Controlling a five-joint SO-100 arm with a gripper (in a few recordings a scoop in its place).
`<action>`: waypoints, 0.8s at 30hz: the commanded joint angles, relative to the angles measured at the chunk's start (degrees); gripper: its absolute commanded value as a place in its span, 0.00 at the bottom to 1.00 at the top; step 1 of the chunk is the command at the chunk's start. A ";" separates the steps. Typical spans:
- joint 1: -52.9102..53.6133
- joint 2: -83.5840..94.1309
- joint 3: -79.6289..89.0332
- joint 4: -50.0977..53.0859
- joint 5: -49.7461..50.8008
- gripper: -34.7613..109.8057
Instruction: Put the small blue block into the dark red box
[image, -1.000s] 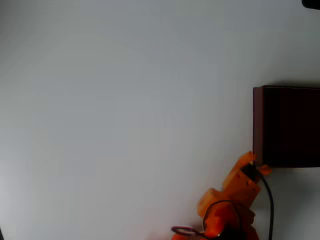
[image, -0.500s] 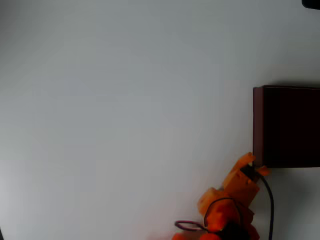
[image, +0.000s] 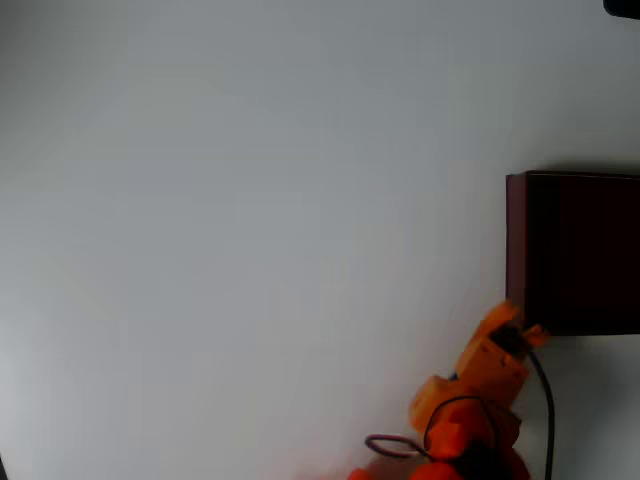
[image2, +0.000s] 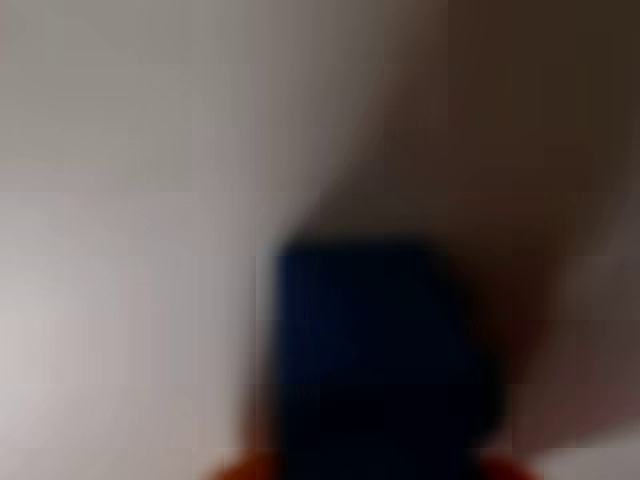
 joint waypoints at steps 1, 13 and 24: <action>2.02 4.39 -5.71 2.20 -6.06 0.24; -1.93 -5.54 -35.60 -5.71 -35.95 0.24; -3.08 -33.66 -38.06 -23.38 -45.26 0.30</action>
